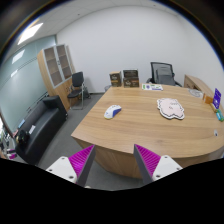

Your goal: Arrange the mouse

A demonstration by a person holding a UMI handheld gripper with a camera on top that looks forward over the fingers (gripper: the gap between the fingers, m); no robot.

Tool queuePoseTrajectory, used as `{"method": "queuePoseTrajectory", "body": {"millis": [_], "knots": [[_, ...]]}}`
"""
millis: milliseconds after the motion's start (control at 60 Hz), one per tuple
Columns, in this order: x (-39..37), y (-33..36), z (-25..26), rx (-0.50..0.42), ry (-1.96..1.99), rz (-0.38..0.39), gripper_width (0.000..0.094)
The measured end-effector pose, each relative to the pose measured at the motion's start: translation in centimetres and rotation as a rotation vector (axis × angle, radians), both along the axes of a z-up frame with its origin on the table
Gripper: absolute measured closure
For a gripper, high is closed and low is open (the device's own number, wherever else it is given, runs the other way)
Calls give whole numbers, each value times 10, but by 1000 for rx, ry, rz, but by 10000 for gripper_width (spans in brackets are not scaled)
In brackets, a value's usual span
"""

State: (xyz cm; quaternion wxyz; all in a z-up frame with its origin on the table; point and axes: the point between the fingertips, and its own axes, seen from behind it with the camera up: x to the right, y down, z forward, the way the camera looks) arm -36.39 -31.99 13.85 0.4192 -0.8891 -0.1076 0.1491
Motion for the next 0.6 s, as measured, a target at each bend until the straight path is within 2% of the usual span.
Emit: {"method": "queuePoseTrajectory", "body": {"millis": [150,283,500,600], "knots": [[-7,8,-4,11,-7,-55,108],[-6,23,-13,-28,-42,-127,103],[-2,63,-13,37,-47,-120,95],[16,88,-29,23,-40,-142,99]]}}
